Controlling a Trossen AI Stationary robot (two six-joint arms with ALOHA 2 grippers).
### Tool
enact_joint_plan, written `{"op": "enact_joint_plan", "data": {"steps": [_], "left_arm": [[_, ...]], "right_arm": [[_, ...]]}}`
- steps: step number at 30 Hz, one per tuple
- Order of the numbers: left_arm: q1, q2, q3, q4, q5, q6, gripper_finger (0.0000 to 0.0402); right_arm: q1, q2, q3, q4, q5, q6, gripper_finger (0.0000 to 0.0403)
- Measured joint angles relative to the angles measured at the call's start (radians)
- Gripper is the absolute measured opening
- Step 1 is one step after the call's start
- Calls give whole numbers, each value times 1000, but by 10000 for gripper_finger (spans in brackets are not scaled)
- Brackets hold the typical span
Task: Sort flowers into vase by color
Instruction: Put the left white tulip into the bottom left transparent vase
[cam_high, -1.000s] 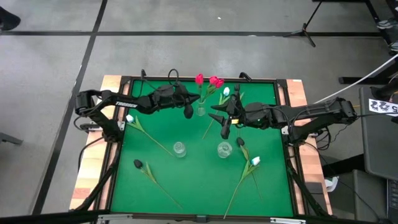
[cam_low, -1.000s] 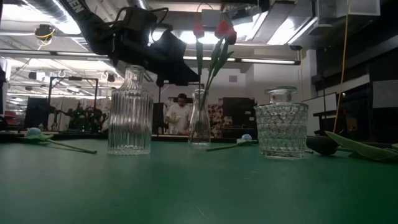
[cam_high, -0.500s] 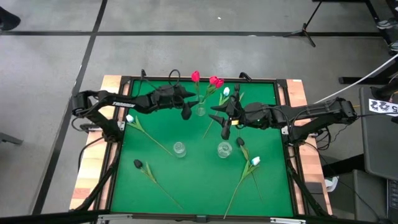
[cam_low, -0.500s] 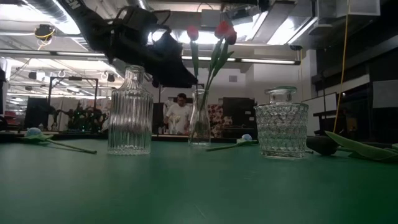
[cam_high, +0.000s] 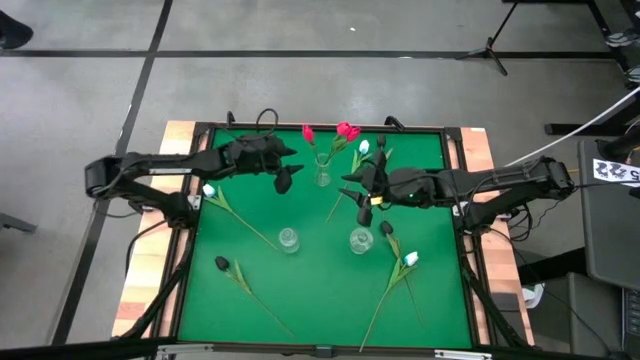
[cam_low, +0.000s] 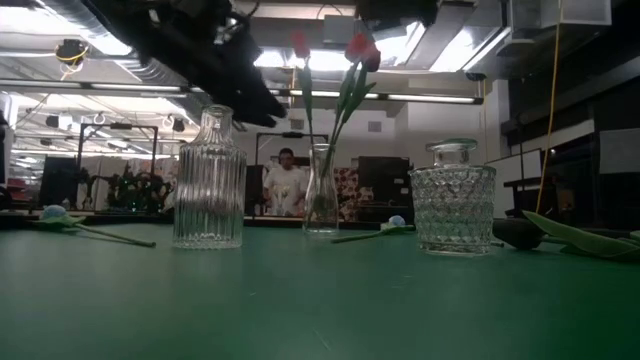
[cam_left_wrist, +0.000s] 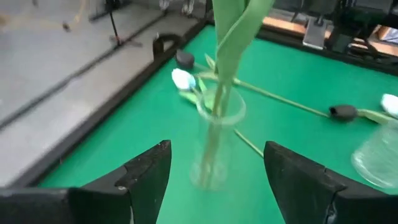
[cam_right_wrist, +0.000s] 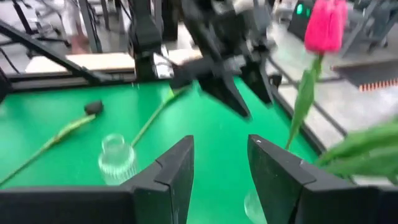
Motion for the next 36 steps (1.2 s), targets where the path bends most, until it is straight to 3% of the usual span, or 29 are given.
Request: {"op": "enact_joint_plan", "data": {"steps": [11, 26, 31, 36], "left_arm": [[-116, -238, 0, -423, -23, -240, 251], [-306, -241, 0, -1150, -225, -1322, 251], [-388, -234, 0, -1227, -299, -1751, 251], [-417, -210, 0, -1219, -313, -1951, 251]], "right_arm": [[0, 0, 0, -113, 10, 33, 151], [0, 0, 0, -169, 11, 31, 151], [0, 0, 0, -194, 11, 31, 151], [0, 0, 0, -226, 2, 30, 151]]}}
